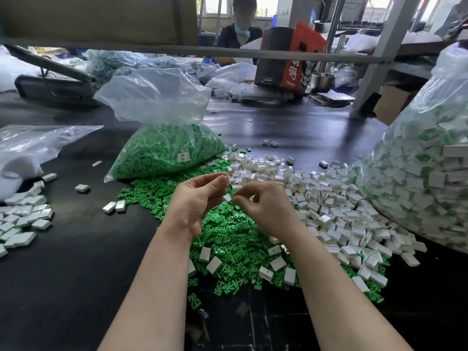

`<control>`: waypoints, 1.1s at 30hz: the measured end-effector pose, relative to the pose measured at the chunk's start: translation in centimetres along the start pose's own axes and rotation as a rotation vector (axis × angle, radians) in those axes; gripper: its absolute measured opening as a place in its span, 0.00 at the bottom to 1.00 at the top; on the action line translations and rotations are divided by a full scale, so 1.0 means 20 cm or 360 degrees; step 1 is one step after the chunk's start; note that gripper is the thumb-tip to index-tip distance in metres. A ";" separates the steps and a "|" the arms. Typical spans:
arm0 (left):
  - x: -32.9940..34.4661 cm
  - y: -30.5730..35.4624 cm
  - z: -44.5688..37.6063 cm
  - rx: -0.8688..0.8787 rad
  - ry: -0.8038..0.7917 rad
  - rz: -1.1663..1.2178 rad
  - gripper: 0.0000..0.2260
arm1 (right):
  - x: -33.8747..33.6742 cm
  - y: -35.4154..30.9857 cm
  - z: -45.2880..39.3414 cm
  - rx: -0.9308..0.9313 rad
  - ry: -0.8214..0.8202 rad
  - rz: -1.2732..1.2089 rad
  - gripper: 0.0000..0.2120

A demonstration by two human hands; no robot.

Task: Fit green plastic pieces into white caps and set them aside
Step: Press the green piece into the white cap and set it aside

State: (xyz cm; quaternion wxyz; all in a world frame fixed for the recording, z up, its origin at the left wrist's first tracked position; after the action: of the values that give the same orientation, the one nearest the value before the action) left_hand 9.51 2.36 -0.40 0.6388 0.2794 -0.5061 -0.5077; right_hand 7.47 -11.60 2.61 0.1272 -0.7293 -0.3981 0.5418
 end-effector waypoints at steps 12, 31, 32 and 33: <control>0.06 0.00 0.01 0.0033 -0.0165 0.0060 0.12 | -0.12 0.09 0.04 0.0258 0.0610 -0.1378 0.03; 0.14 0.00 0.03 0.0107 -0.0189 0.0078 0.09 | -0.10 0.11 0.03 0.0235 0.0578 -0.1515 0.11; 0.14 0.00 0.03 0.0104 -0.0181 0.0102 0.08 | -0.10 0.11 0.03 0.0225 0.0599 -0.1499 0.10; 0.14 0.00 0.03 0.0102 -0.0175 0.0129 0.09 | -0.11 0.11 0.04 0.0215 0.0623 -0.1462 0.09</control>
State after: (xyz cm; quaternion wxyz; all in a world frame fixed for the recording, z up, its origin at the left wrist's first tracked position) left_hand 8.85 -0.23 0.83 0.6207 0.2508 -0.5674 -0.4795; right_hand 7.61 -14.78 2.49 0.4717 -0.5567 -0.6107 0.3075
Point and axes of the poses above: each hand's wrist, its own z-axis away from the middle knuckle, its own x-axis out of the palm, y = z × x, the point moved 9 cm from there along -z, towards the middle knuckle, and after that the axes turned 11 degrees about -x, right-handed, at the moved point
